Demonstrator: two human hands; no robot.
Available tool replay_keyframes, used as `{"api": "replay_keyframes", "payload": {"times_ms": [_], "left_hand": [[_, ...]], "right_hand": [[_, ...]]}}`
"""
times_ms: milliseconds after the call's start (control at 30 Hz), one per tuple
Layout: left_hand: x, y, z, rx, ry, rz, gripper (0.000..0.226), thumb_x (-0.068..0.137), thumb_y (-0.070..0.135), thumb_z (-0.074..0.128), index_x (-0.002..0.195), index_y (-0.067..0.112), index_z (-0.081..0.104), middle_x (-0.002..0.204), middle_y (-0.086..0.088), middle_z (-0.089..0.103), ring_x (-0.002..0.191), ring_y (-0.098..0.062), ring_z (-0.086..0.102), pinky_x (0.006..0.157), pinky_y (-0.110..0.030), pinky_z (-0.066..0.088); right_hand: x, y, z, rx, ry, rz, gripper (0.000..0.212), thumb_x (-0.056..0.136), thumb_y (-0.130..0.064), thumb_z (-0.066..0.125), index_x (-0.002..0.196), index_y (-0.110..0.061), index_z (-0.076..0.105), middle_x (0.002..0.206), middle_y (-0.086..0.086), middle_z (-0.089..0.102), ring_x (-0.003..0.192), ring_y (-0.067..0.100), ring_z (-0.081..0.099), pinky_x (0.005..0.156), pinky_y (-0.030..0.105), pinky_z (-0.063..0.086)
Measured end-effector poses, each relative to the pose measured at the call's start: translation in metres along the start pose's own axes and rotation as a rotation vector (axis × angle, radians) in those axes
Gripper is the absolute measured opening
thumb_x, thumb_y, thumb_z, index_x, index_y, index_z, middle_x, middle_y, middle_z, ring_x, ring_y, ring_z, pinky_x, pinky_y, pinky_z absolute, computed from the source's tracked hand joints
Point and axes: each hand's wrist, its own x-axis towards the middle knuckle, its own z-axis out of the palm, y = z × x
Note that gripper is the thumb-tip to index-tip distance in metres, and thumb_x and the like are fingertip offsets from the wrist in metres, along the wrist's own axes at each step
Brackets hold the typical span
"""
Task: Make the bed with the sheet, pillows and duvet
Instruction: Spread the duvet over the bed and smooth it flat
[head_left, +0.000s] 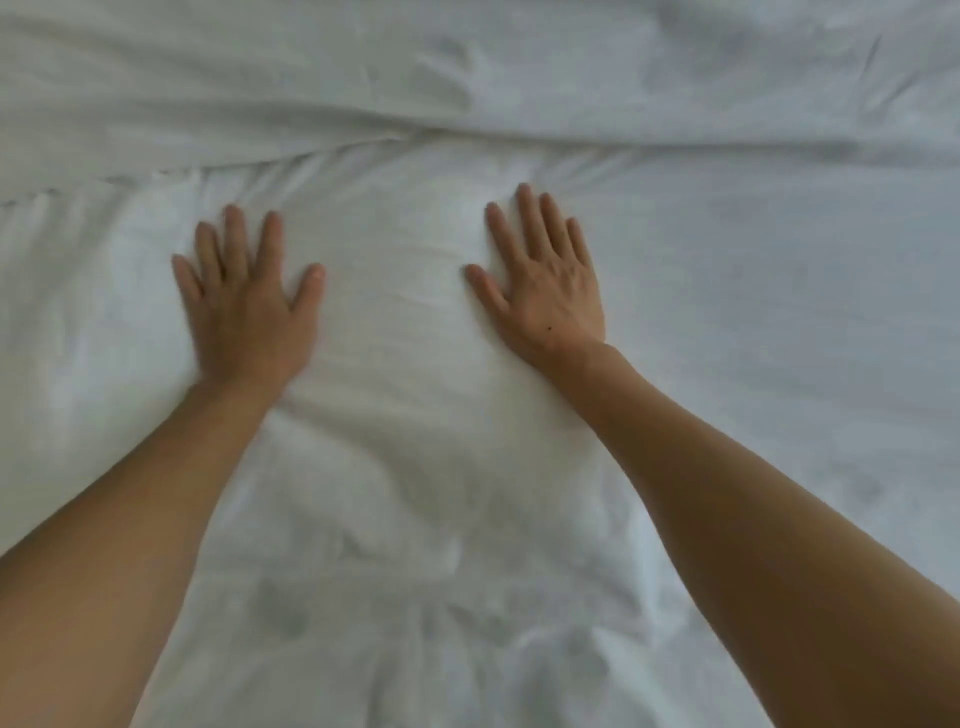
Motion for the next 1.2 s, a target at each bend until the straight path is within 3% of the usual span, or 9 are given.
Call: {"api": "replay_keyframes", "payload": {"times_ms": [167, 267, 433, 533, 633, 733, 833, 1033, 1200], "left_hand": [[-0.006, -0.093, 0.005, -0.011, 0.048, -0.011, 0.063, 0.098, 0.053, 0.032, 0.153, 0.023, 0.020, 0.161, -0.014, 0.009, 0.148, -0.036, 0.007, 0.118, -0.051, 0.000], [-0.010, -0.132, 0.007, -0.036, 0.053, -0.071, 0.060, 0.100, 0.047, 0.031, 0.153, 0.024, 0.018, 0.161, -0.016, 0.008, 0.148, -0.036, 0.005, 0.119, -0.053, 0.001], [-0.017, -0.175, 0.006, -0.096, 0.100, -0.297, 0.062, 0.097, 0.053, 0.028, 0.152, 0.026, 0.018, 0.160, -0.020, 0.008, 0.147, -0.039, 0.005, 0.117, -0.057, 0.001], [-0.016, -0.195, 0.017, -0.195, 0.099, -0.561, 0.074, 0.088, 0.075, 0.011, 0.151, 0.036, 0.012, 0.159, -0.022, 0.013, 0.144, -0.045, 0.015, 0.116, -0.059, 0.011], [-0.024, -0.195, 0.021, -0.226, 0.094, -0.637, 0.091, 0.079, 0.082, -0.002, 0.153, 0.030, 0.009, 0.156, -0.027, 0.018, 0.141, -0.048, 0.021, 0.115, -0.060, 0.016], [-0.047, -0.128, 0.000, -0.139, 0.090, -0.446, 0.072, 0.096, 0.053, 0.022, 0.153, 0.010, 0.013, 0.156, -0.031, 0.008, 0.145, -0.045, 0.007, 0.117, -0.058, 0.003], [-0.079, -0.028, -0.011, -0.163, 0.097, -0.116, 0.063, 0.098, 0.043, 0.030, 0.152, 0.010, 0.024, 0.157, -0.027, 0.010, 0.147, -0.040, 0.007, 0.117, -0.055, 0.000], [-0.148, 0.151, 0.008, -0.249, 0.061, 0.340, 0.059, 0.091, 0.043, 0.039, 0.139, 0.010, 0.050, 0.148, -0.029, 0.035, 0.139, -0.043, 0.032, 0.114, -0.059, 0.021], [-0.187, 0.181, 0.020, -0.155, 0.027, 0.556, 0.060, 0.091, 0.043, 0.040, 0.143, 0.014, 0.045, 0.152, -0.023, 0.033, 0.142, -0.038, 0.029, 0.117, -0.054, 0.017]], "right_hand": [[0.011, -0.195, 0.059, 0.013, -0.134, -0.244, 0.063, 0.101, -0.048, 0.024, 0.154, -0.019, 0.008, 0.162, 0.008, -0.001, 0.149, 0.022, -0.004, 0.117, 0.035, -0.009], [-0.017, -0.259, 0.086, -0.024, -0.180, -0.335, 0.058, 0.103, -0.033, 0.025, 0.154, -0.011, 0.008, 0.162, 0.006, 0.004, 0.149, 0.019, -0.002, 0.116, 0.034, -0.011], [-0.046, -0.279, 0.094, -0.123, -0.245, -0.527, 0.059, 0.103, -0.041, 0.023, 0.154, -0.016, 0.009, 0.162, 0.004, 0.002, 0.149, 0.019, -0.003, 0.117, 0.035, -0.010], [-0.067, -0.277, 0.092, -0.087, -0.328, -0.671, 0.057, 0.103, -0.043, 0.023, 0.154, -0.020, 0.011, 0.162, 0.001, 0.004, 0.149, 0.017, 0.000, 0.118, 0.035, -0.006], [-0.092, -0.250, 0.074, 0.104, -0.387, -0.755, 0.053, 0.103, -0.041, 0.033, 0.150, -0.017, 0.029, 0.158, 0.003, 0.025, 0.145, 0.016, 0.021, 0.117, 0.030, 0.009], [-0.103, -0.180, 0.038, 0.435, -0.058, -0.547, 0.040, 0.096, -0.028, 0.052, 0.129, -0.006, 0.059, 0.132, 0.013, 0.059, 0.123, 0.028, 0.054, 0.103, 0.032, 0.033], [-0.107, -0.060, 0.006, 0.320, 0.206, -0.219, 0.041, 0.094, -0.029, 0.047, 0.124, -0.004, 0.061, 0.130, 0.015, 0.060, 0.123, 0.031, 0.053, 0.104, 0.036, 0.038], [-0.150, 0.142, -0.059, 0.005, 0.219, 0.258, 0.062, 0.096, -0.043, 0.030, 0.145, -0.006, 0.038, 0.153, 0.019, 0.032, 0.143, 0.035, 0.023, 0.118, 0.042, 0.018], [-0.196, 0.150, -0.031, -0.067, 0.072, 0.383, 0.070, 0.092, -0.052, 0.021, 0.153, -0.017, 0.018, 0.161, 0.012, 0.010, 0.147, 0.030, 0.007, 0.119, 0.044, 0.004]]}}
